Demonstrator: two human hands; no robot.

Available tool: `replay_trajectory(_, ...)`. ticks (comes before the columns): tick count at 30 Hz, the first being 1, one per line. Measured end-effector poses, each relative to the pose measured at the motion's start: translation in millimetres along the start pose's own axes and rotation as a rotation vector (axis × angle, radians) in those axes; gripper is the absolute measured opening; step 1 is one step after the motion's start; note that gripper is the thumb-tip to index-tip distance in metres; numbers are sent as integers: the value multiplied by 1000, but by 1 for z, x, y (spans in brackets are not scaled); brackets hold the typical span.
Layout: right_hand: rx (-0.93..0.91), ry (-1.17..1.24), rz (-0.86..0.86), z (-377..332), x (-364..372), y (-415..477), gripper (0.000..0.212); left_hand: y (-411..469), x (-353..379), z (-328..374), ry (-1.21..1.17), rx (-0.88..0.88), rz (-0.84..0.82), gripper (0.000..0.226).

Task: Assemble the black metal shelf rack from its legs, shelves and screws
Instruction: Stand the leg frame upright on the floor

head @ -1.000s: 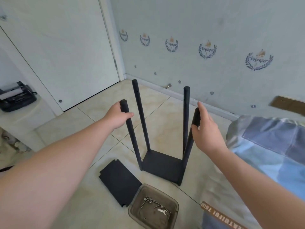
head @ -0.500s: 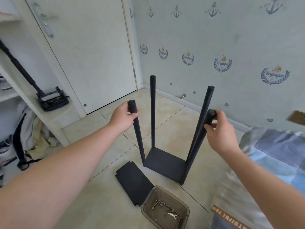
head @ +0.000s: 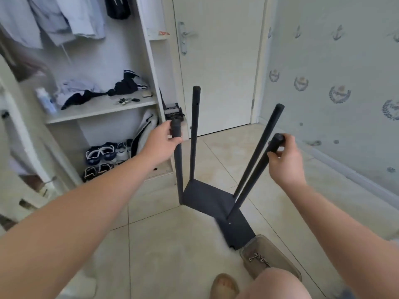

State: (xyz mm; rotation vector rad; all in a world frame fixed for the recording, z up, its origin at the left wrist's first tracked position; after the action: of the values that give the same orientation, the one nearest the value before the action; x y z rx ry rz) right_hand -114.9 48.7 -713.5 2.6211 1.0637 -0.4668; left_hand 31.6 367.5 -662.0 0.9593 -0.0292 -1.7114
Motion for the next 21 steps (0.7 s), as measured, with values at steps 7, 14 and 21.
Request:
replay_trajectory(7, -10, -34, -218, -17, 141, -56, 44, -102, -93, -80, 157, -193, 114, 24)
replay_trajectory(14, 1, -90, -355, -17, 242, -91, 47, -173, -139, -154, 225, -346, 222, 22)
replay_trajectory(21, -15, -128, -399, -8, 291, -101, 48, -208, -143, -198, 235, -452, 275, 30)
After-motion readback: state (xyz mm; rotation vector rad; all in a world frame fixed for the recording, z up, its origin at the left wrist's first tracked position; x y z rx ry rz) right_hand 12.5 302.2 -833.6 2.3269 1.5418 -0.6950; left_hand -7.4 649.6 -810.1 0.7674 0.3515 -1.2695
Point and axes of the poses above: each hand's wrist, its own y-axis towards the middle knuckle, its own x-axis out of the palm, z = x × y, the point moved 10 cm from there along y, towards the middle knuckle, and after that the axes turned 14 degrees about x, right-handed, at the moved point
